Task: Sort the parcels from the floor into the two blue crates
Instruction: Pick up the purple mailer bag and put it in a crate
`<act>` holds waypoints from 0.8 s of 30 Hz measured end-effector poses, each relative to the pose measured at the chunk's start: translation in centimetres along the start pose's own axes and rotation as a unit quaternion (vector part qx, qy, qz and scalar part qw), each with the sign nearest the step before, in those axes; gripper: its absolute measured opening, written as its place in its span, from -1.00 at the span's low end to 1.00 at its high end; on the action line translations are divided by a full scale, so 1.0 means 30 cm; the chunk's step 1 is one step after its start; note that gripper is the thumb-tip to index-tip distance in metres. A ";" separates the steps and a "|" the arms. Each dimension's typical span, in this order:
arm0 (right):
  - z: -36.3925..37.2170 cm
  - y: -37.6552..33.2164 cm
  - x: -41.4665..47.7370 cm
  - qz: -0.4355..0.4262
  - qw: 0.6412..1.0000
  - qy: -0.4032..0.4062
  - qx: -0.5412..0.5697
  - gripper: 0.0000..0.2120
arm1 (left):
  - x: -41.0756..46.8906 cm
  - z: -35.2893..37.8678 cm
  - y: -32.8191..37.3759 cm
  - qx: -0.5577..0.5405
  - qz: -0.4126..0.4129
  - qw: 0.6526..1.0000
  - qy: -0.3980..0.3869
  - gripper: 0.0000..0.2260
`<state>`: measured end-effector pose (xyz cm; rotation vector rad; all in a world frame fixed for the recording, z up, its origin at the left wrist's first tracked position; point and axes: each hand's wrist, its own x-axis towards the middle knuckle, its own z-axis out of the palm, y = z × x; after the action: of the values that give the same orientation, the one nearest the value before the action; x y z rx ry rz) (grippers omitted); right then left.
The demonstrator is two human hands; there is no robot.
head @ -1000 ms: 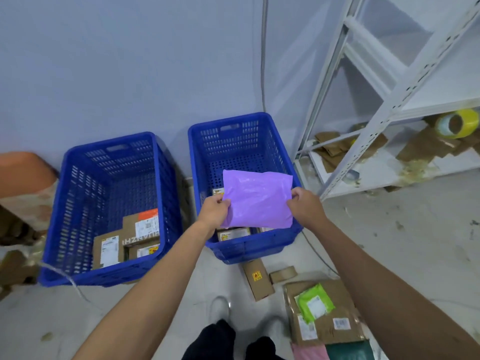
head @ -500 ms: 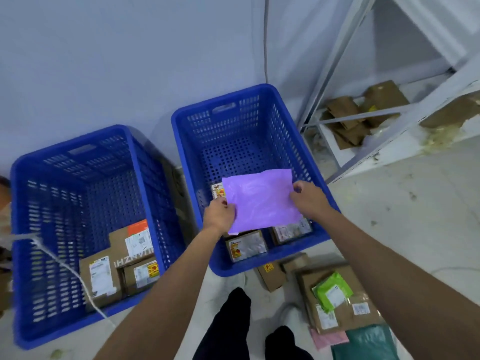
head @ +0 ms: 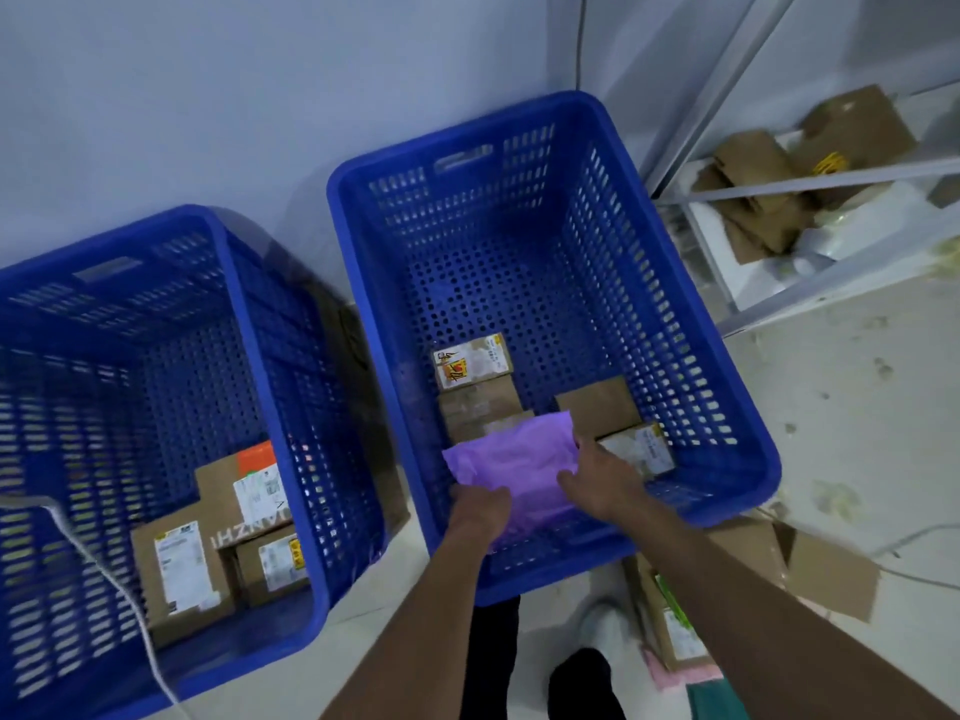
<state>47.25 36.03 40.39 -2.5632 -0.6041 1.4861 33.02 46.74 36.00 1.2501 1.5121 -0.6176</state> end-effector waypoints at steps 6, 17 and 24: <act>0.072 0.039 0.047 0.020 0.998 -0.054 0.011 -0.29 | 0.063 0.052 -0.039 0.023 -0.041 0.999 0.014 -0.35; 0.006 0.003 -0.021 -0.015 0.998 -0.061 0.003 -0.62 | 0.048 -0.013 -0.012 -0.009 -0.004 1.000 0.008 -0.35; -0.110 -0.013 -0.238 -0.010 1.000 -0.002 -0.019 -0.52 | -0.154 -0.095 0.045 0.038 0.082 0.996 0.015 -0.21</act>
<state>46.83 33.89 47.96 -2.5752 -0.6637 1.4891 32.83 47.83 41.49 1.4319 1.4037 -0.5552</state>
